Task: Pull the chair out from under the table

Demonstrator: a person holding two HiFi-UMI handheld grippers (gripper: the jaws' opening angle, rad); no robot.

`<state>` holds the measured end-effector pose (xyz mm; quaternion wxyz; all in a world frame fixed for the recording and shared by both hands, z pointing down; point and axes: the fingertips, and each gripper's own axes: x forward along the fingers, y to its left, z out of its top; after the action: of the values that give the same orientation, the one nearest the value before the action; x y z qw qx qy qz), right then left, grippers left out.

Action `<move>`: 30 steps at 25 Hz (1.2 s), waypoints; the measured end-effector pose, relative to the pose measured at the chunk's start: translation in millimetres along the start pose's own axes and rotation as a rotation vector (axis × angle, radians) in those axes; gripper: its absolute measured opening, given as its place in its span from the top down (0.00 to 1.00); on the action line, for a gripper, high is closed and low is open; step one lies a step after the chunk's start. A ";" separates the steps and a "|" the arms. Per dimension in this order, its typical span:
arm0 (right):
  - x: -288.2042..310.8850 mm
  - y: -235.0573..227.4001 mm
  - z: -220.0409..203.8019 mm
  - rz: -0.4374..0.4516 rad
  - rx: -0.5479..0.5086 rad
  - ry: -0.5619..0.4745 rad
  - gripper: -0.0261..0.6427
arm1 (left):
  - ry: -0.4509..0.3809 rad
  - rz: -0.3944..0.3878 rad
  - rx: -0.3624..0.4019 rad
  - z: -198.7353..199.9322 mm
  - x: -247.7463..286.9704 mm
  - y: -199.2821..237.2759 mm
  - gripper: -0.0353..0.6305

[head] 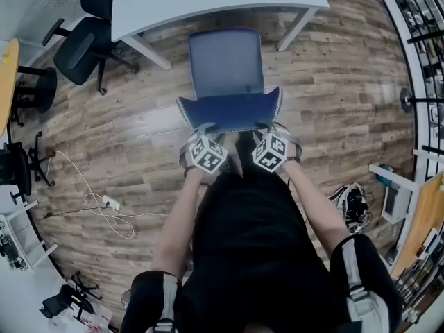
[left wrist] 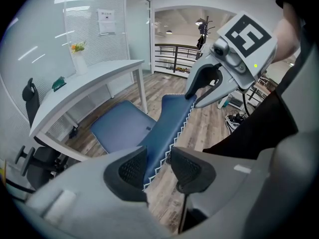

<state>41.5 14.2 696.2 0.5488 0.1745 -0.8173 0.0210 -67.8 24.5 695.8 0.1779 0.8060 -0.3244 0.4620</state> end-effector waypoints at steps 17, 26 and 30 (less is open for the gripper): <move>-34.7 84.9 -19.0 -0.046 0.070 0.004 0.79 | -0.023 -0.054 0.039 -45.5 -41.4 -67.9 0.72; -56.7 104.3 -29.2 -0.053 0.117 -0.014 0.79 | -0.053 -0.046 0.065 -47.6 -59.3 -94.3 0.72; -67.5 105.4 -40.7 -0.043 0.095 -0.011 0.79 | -0.058 -0.054 0.046 -42.0 -62.3 -110.9 0.73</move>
<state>67.9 140.0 667.8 0.5356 0.2182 -0.8144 0.0471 -40.6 152.0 665.0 0.1622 0.8314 -0.2969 0.4408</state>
